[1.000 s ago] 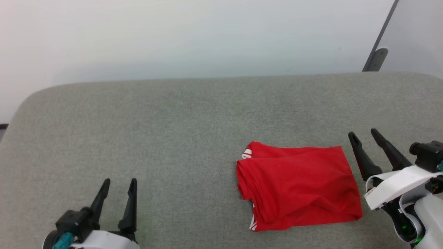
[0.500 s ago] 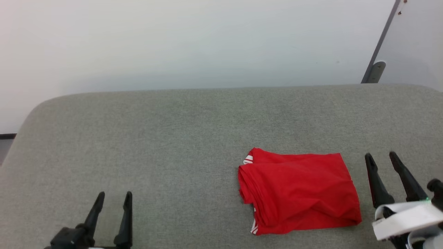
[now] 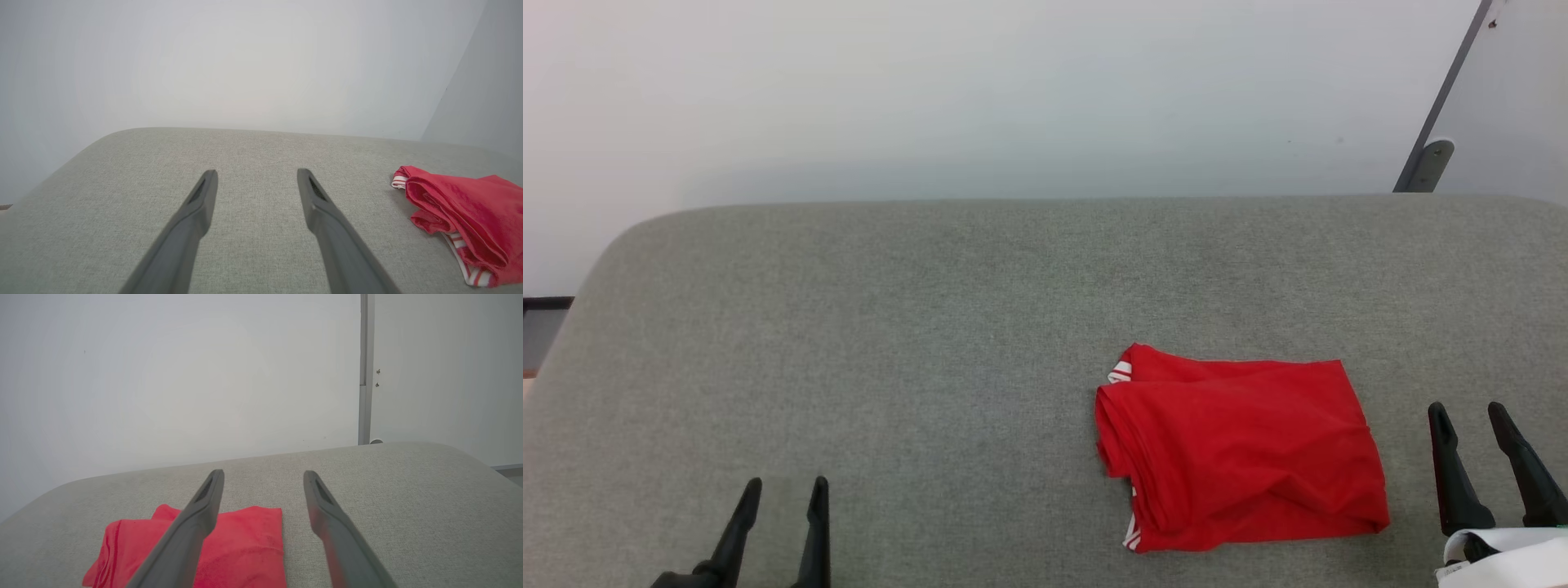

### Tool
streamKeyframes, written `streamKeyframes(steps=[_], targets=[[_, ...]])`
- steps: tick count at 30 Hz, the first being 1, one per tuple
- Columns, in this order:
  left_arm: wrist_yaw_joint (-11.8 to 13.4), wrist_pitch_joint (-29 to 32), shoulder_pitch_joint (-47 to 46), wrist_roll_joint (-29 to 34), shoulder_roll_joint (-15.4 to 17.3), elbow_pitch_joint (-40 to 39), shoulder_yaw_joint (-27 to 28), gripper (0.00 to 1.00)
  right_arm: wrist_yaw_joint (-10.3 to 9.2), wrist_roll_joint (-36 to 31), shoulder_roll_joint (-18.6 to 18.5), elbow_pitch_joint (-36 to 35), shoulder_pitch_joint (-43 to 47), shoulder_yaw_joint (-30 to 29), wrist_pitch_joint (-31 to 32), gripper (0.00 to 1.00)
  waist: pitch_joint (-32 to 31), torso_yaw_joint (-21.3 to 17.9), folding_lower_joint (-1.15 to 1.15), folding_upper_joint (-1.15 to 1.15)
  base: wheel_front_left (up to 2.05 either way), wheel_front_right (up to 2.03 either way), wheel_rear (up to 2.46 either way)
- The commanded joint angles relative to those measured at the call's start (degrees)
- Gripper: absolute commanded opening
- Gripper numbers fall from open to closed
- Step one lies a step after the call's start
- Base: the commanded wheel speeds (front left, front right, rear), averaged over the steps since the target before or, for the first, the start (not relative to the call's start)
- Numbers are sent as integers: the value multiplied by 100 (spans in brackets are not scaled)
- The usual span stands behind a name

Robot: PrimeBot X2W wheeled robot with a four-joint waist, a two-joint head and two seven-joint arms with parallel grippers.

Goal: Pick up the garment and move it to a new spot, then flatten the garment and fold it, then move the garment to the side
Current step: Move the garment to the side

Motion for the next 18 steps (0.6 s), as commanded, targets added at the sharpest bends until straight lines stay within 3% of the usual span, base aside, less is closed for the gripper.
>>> streamKeyframes(steps=[1, 15, 18], targets=[[-13, -3, 9, 4, -3, -19, -11, 100, -10, 2, 32, -31, 44, -25, -27, 100, 22, 3, 0, 0, 0, 0, 0], [-12, -4, -183, -39, -2, -35, -81, 100, -10, -6, 59, 52, -194, 138, -25, 100, 167, 60, 0, 0, 0, 0, 0], [-13, -3, -254, -55, -28, -41, -75, 100, -10, -73, -93, 249, -426, 284, 282, 100, 261, 67, 0, 0, 0, 0, 0]])
